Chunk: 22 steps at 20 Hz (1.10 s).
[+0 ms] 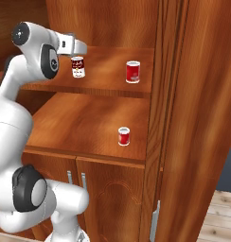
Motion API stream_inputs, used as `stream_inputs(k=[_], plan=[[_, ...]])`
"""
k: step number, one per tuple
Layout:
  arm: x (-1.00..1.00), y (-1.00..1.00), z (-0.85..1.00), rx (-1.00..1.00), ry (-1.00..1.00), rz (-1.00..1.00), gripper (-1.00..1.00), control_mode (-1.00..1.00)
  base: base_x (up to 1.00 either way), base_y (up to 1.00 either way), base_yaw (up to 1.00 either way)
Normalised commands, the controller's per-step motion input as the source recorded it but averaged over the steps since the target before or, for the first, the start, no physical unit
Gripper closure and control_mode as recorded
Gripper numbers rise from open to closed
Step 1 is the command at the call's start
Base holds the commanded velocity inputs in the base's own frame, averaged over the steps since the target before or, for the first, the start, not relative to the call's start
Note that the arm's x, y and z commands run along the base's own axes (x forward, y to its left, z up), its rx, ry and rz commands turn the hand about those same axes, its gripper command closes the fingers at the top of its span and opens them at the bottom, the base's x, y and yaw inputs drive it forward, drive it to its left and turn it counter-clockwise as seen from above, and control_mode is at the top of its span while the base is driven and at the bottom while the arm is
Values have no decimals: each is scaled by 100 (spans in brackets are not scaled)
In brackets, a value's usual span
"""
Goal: Stack two cans on top of the other two cans in the cabinet.
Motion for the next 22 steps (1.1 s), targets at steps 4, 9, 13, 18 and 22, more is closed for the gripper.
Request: stream_inputs(k=[4, 9, 13, 18, 22], plan=[[11, 0, -11, 2, 0, 0, 100, -100, 0, 0, 0], [11, 0, -11, 4, 0, 0, 100, -100, 0, 0, 0], [14, 0, -7, 4, 0, 0, 100, -100, 0, 0, 0], [17, 0, -2, 2, 1, 0, 100, -100, 0, 0, 0], [7, 0, 0, 0, 1, 0, 100, -100, 0, 0, 0]])
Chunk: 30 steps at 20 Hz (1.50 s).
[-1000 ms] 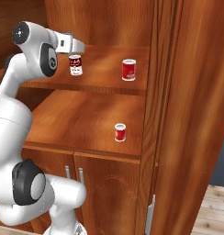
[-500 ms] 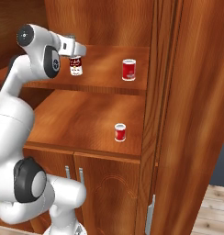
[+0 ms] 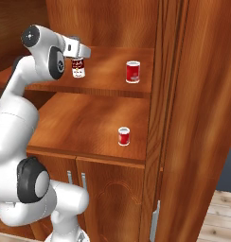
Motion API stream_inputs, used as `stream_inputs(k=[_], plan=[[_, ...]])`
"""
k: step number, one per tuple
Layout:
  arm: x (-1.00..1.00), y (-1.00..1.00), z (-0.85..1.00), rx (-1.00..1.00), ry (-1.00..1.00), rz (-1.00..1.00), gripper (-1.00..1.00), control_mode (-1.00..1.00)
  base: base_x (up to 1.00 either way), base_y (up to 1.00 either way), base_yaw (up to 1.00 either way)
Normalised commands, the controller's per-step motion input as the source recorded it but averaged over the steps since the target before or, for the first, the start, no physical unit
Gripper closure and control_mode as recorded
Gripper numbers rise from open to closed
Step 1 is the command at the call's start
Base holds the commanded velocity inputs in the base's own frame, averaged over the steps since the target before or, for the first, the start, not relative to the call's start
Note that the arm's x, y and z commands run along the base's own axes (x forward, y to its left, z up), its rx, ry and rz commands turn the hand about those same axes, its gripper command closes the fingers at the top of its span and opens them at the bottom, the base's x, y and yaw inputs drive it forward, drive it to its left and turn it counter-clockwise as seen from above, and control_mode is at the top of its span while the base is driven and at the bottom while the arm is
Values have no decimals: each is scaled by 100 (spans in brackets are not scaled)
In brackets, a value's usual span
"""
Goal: Stack two cans on top of the other two cans in the cabinet.
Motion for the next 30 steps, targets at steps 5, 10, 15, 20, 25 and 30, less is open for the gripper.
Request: stream_inputs(k=[5, 10, 15, 20, 25, 30], plan=[[1, 0, -1, 0, 0, 0, 100, -100, 0, 0, 0], [3, 0, -3, 0, 0, 0, 100, -100, 0, 0, 0], [2, 0, -11, 0, 5, 1, 100, -100, 0, 0, 0], [2, 0, -5, 0, 2, 4, 100, -100, 0, 0, 0], [0, 0, 4, 0, 0, 3, 100, -100, 0, 0, 0], [1, 0, 5, 0, 0, 2, 100, -100, 0, 0, 0]])
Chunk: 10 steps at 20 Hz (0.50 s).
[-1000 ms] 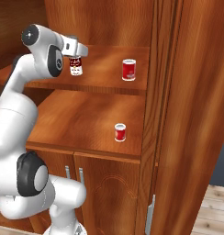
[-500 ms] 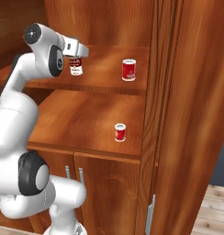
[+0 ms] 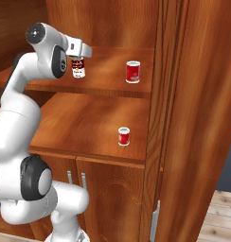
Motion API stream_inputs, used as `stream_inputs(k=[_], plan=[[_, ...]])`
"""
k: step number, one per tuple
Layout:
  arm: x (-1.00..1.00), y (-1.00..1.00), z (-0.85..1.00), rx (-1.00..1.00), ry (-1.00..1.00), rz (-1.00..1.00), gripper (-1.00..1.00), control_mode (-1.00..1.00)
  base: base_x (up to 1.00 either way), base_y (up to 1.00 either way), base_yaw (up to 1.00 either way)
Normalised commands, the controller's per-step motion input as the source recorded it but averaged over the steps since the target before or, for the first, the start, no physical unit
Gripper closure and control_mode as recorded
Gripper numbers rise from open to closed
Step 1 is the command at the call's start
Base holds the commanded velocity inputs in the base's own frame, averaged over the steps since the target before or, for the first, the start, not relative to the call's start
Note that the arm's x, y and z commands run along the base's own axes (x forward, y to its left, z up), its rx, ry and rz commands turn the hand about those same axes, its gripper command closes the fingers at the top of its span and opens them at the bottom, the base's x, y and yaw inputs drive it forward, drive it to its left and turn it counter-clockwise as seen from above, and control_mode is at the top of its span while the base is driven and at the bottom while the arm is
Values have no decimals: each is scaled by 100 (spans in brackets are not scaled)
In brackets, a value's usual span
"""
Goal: Stack two cans on top of the other two cans in the cabinet.
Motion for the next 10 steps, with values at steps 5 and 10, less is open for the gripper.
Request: stream_inputs(k=[5, 10], plan=[[6, 0, 0, 0, 0, 2, 100, -100, 0, 0, 0], [3, 0, -2, 0, 1, 2, 100, -100, 0, 0, 0]])
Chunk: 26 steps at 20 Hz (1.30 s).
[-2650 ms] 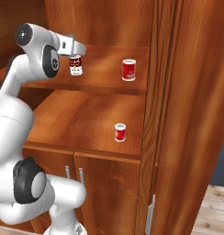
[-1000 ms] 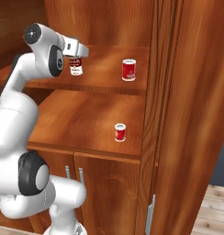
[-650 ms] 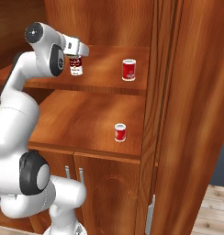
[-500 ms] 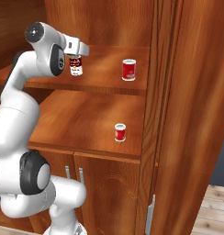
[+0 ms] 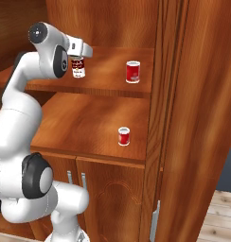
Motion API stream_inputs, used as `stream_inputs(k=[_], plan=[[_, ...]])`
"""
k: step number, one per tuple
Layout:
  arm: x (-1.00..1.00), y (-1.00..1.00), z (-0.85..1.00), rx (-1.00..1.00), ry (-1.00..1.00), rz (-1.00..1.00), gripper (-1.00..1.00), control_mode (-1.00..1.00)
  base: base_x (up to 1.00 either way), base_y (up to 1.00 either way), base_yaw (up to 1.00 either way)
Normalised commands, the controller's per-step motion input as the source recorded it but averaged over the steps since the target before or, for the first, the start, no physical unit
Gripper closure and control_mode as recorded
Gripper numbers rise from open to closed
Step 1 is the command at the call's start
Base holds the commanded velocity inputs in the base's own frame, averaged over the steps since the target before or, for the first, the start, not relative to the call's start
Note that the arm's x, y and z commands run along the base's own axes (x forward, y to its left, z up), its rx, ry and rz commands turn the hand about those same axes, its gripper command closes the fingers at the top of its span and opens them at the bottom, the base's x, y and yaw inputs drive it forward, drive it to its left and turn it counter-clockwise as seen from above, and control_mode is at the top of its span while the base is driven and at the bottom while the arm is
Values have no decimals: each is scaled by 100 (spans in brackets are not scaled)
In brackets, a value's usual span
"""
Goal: Stack two cans on top of the other two cans in the cabinet.
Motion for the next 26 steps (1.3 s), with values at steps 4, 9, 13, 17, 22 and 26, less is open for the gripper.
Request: stream_inputs(k=[4, 9, 13, 17, 22, 26], plan=[[0, -1, -7, 0, 2, 2, 100, -100, 0, 0, 0], [3, -3, -5, 0, 0, 3, 100, -100, 0, 0, 0], [1, -3, -6, 0, 0, 3, 100, -100, 0, 0, 0], [0, -3, -11, 0, 1, 3, 100, -100, 0, 0, 0], [0, 0, -10, 0, 1, 3, -100, -100, 0, 0, 0], [0, -3, -1, 0, 0, 3, -100, -100, 0, 0, 0]])
